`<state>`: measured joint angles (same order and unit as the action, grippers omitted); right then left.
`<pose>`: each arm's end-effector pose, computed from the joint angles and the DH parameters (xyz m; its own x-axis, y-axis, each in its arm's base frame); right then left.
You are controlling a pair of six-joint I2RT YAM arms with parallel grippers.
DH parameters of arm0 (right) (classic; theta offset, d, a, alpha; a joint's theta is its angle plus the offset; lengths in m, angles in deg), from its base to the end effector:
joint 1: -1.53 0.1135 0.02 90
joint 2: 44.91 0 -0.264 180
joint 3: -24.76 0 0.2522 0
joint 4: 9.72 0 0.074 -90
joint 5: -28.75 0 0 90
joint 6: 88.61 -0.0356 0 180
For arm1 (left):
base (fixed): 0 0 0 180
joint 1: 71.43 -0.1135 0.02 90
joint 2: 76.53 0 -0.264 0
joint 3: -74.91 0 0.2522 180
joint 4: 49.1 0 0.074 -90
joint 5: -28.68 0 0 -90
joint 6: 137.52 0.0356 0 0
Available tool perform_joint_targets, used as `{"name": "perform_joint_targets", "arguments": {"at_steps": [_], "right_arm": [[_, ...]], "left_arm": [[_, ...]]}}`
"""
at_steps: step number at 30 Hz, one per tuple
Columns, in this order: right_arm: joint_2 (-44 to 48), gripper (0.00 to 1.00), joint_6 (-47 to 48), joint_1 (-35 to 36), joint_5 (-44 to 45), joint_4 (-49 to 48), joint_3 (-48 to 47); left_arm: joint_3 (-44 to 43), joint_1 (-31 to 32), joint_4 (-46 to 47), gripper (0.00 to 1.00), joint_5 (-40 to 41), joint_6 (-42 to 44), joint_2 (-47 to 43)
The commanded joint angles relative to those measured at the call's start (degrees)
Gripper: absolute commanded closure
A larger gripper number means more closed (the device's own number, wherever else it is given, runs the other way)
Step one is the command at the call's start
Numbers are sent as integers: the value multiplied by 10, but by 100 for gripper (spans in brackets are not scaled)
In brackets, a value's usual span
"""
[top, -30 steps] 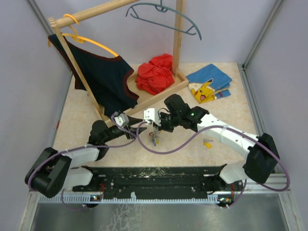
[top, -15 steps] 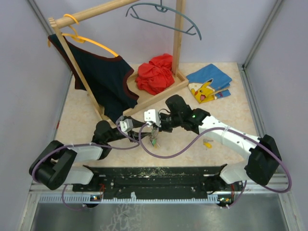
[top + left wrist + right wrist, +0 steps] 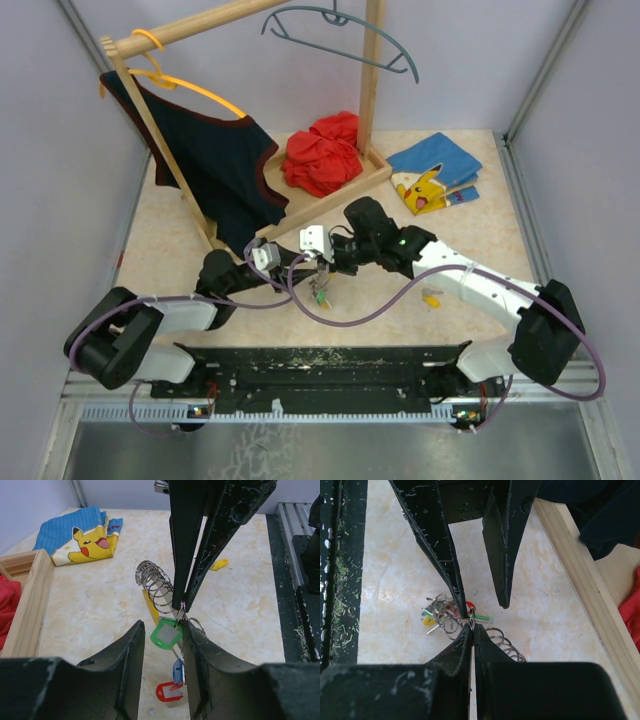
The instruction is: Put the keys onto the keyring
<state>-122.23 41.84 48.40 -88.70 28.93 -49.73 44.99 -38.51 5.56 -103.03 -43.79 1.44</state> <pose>0.1884 0.2251 0.2887 0.2288 -0.5979 -0.7682 -0.9663 -0.0437 -0.2537 0.1831 -0.1468 0.1957 0.1589 -0.0450 -0.9863 0.9522 0.2710 0.1411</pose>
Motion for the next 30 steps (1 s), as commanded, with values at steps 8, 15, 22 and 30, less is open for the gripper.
{"name": "perform_joint_targets", "arguments": {"at_steps": [8,15,22,30], "right_arm": [[10,100,-24,4,-10,-47,-7],[14,100,-43,4,1,-55,-7],[13,100,-50,4,-5,-61,-1],[13,100,-53,4,-14,-63,4]], "left_arm": [[-10,9,-1,56,-13,0,-5],[2,11,-5,50,12,-2,0],[1,11,-6,51,37,-7,4],[5,12,-14,63,73,-1,-4]]}}
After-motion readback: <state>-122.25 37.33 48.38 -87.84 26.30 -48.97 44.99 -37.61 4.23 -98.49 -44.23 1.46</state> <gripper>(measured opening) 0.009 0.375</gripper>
